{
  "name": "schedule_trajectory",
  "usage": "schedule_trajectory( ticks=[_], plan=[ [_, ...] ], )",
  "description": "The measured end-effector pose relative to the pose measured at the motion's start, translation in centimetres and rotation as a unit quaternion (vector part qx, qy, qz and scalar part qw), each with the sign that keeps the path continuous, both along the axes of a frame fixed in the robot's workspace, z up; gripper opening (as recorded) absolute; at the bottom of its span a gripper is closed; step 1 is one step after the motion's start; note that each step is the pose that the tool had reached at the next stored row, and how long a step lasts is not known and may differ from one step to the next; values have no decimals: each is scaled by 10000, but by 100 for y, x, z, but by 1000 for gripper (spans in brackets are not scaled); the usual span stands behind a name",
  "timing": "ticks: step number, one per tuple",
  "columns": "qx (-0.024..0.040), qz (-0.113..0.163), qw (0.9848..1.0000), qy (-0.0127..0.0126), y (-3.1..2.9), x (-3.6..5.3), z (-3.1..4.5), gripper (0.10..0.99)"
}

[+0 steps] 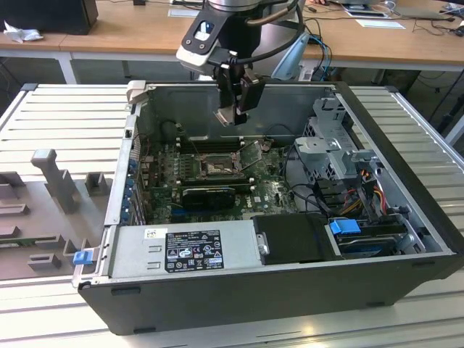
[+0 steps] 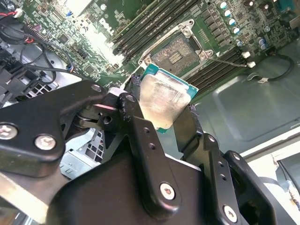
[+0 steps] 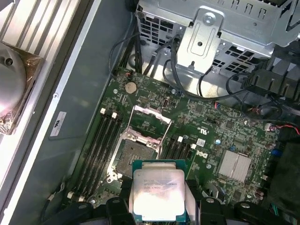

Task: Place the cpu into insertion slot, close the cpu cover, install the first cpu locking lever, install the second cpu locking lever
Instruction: 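Place the cpu into insertion slot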

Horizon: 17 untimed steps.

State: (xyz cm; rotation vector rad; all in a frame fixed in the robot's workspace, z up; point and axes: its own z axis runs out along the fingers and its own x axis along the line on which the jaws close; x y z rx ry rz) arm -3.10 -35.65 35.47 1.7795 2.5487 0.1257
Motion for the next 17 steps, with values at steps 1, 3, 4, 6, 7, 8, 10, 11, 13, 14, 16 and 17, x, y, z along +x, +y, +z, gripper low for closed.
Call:
schedule_trajectory(
  ticks=[1,3,4,6,7,8,10,11,13,14,16,17],
  plan=[
    [0,-21,10000,0,0,0,0,529],
    [0,-76,10000,0,0,0,0,529],
    [0,-97,10000,0,0,0,0,529],
    [0,-137,9999,0,0,0,0,529],
    [0,-180,9998,0,0,0,0,529],
    [0,-214,9998,0,0,0,0,529],
    [0,-280,9996,0,0,0,0,529],
    [0,-298,9996,0,0,0,0,529],
    [0,-364,9993,0,0,0,-1,529],
    [0,-412,9992,0,0,0,-1,529],
    [0,-488,9988,0,0,0,-1,529],
    [-1,-519,9987,0,0,0,-1,529]
  ],
)
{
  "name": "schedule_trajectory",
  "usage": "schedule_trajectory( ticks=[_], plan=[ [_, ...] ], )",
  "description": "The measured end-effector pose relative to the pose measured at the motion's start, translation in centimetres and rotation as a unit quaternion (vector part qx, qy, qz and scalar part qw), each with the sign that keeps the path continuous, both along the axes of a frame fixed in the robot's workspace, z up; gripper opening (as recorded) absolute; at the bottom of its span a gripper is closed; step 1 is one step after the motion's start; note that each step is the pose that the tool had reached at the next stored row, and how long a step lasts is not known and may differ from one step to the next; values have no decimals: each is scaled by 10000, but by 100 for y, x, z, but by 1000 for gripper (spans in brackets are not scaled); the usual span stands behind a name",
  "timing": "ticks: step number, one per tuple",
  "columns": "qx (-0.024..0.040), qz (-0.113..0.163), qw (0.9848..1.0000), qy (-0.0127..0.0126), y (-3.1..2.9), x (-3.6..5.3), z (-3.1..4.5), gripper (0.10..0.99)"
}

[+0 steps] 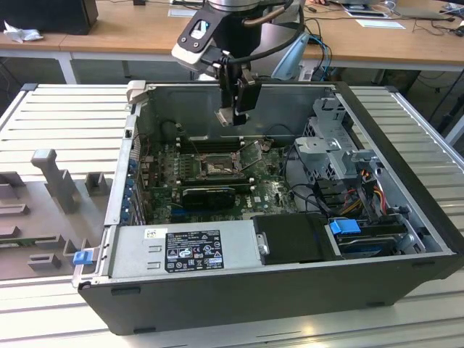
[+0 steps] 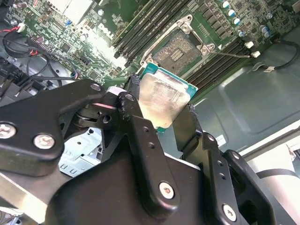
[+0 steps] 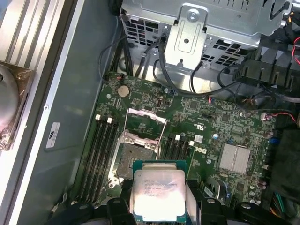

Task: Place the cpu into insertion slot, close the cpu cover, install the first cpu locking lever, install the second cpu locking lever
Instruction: 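Place the cpu into insertion slot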

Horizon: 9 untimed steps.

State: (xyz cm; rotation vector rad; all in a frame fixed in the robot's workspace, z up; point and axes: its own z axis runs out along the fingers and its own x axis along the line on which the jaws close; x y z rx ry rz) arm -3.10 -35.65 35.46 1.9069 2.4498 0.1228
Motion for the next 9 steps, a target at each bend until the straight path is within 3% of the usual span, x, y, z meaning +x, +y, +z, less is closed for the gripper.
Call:
schedule_trajectory(
  ticks=[9],
  plan=[
    [0,-244,9997,0,0,0,0,529]
  ],
)
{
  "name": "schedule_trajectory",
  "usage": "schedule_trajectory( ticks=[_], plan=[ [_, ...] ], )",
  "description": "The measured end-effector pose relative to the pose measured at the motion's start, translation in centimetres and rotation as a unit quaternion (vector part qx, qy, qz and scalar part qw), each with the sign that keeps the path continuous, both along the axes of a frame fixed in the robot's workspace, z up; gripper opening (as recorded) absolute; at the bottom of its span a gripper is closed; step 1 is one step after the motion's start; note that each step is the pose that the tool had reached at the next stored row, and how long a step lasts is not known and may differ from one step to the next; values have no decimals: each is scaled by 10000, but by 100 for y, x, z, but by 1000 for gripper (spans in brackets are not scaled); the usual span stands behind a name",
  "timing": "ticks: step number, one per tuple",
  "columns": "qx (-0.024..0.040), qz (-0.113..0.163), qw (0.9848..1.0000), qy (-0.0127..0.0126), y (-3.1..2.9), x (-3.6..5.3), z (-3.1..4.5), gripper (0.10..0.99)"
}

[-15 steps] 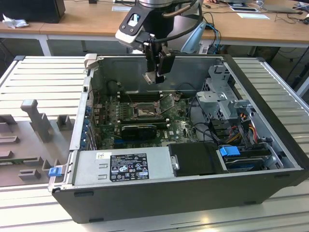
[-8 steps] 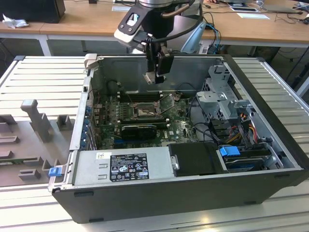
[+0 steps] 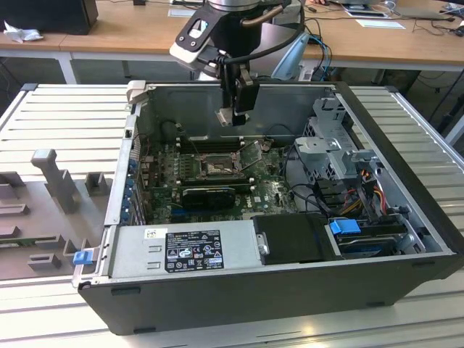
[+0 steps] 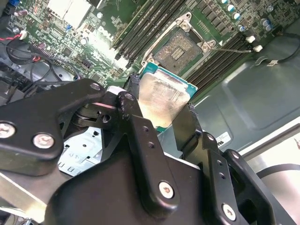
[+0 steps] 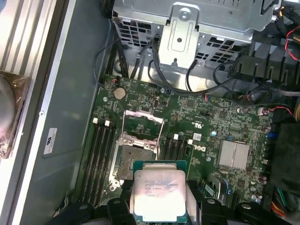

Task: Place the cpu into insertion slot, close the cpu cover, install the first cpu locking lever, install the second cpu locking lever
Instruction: 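Place the cpu into insertion slot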

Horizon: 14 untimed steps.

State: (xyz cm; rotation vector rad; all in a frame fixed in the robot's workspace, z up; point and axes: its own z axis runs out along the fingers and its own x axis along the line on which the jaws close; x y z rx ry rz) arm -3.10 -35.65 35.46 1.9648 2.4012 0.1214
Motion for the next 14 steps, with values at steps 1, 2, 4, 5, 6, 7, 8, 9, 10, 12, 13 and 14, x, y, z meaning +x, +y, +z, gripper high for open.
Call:
schedule_trajectory(
  ticks=[1,2,4,5,6,7,8,9,10,12,13,14],
  plan=[
    [0,-31,10000,0,0,0,0,529],
    [0,-59,10000,0,0,0,0,529],
    [0,-92,10000,0,0,0,0,529],
    [0,-124,9999,0,0,0,0,529],
    [0,-150,9999,0,0,0,0,529],
    [0,-179,9998,0,0,0,0,529],
    [0,-202,9998,0,0,0,-1,529],
    [0,-232,9997,0,0,0,-1,529],
    [0,-254,9997,0,0,0,-1,529],
    [0,-287,9996,0,0,0,-1,529],
    [0,-317,9995,0,0,0,-1,529],
    [0,-340,9994,0,0,0,-1,529]
  ],
)
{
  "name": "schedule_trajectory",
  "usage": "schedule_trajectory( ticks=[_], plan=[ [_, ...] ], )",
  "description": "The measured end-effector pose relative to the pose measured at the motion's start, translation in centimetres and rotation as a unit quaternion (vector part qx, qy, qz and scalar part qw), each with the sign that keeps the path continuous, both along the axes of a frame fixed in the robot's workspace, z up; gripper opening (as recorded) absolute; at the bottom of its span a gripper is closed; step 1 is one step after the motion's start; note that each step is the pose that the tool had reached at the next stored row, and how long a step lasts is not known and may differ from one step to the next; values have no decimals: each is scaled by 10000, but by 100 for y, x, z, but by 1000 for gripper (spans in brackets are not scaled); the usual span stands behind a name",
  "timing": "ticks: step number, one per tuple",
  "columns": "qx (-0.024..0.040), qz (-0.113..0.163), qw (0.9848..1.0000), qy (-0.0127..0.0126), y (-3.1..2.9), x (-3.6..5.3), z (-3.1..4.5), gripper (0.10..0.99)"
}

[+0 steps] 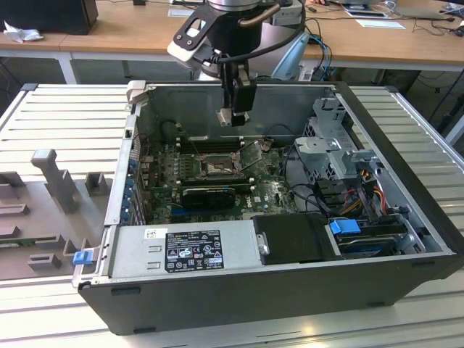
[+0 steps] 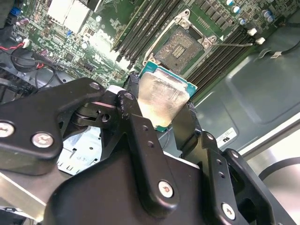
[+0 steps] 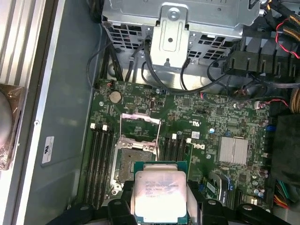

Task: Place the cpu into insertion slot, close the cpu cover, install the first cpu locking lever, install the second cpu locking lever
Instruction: 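Place the cpu into insertion slot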

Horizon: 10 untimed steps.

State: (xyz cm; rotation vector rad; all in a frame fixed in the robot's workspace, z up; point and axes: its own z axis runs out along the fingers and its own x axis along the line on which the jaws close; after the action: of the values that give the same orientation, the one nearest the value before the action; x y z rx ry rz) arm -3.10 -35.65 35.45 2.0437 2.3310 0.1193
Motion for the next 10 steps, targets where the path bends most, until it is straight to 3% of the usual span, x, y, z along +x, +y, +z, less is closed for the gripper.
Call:
schedule_trajectory(
  ticks=[10],
  plan=[
    [0,-246,9997,0,0,0,-1,529]
  ],
)
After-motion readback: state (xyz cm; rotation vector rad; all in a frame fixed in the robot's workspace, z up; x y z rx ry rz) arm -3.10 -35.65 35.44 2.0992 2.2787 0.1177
